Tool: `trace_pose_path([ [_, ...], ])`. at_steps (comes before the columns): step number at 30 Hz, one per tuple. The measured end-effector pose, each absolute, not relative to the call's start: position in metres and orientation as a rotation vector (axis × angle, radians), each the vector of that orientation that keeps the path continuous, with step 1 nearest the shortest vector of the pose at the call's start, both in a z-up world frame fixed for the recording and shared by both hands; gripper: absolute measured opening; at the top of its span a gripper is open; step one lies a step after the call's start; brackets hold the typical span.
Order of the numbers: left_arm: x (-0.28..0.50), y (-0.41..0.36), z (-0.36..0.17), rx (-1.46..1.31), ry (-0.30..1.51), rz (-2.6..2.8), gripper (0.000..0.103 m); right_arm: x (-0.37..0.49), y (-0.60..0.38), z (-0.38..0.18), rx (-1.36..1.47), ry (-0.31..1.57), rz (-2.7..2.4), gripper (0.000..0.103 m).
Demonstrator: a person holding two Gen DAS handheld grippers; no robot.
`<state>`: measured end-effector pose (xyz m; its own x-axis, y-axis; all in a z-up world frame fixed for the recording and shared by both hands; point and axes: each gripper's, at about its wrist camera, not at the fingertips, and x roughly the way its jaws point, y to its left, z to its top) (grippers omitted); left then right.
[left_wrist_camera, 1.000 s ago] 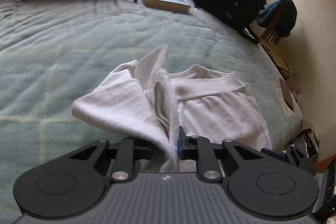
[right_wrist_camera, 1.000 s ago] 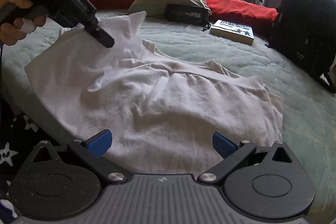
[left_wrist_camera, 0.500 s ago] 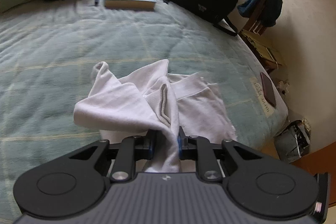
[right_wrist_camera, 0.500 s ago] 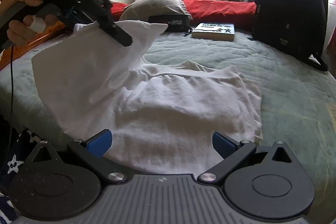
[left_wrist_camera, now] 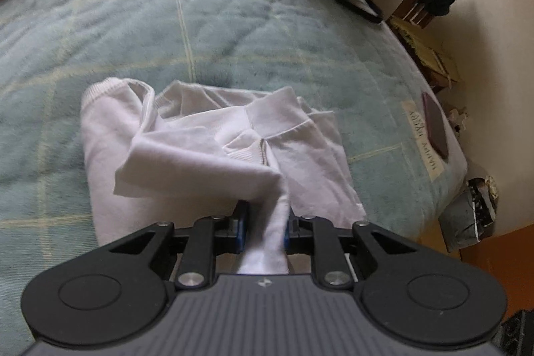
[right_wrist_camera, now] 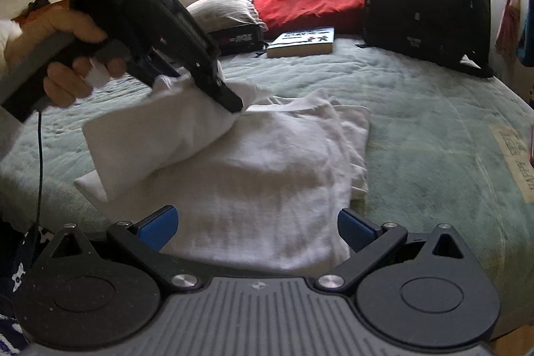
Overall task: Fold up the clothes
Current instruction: 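Lift the hem band with the left gripper and fold it over, then open the left gripper and release the folded sweatshirt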
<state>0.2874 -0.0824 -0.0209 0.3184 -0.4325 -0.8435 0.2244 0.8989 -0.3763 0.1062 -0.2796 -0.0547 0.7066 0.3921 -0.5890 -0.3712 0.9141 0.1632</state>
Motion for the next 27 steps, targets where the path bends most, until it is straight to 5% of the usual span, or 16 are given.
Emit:
trace_pose_path([
  [4,0.289,-0.087,-0.037,-0.229,1.197,-0.440,0.021,0.106,-0.286,-0.056,0.047,0.668,0.409,0.103],
  [14,0.276,-0.074,-0.013,-0.315,1.102,-0.574,0.052,0.108,-0.306,-0.061,0.159,0.703,0.442,0.103],
  [20,0.238,-0.065,0.014,-0.099,0.925,-0.561,0.068,0.122,-0.337,-0.060,0.445,0.732,0.559,0.103],
  [27,0.178,-0.046,0.006,0.086,0.829,-0.500,0.072,0.166,-0.348,-0.071,0.792,0.813,0.717,0.103],
])
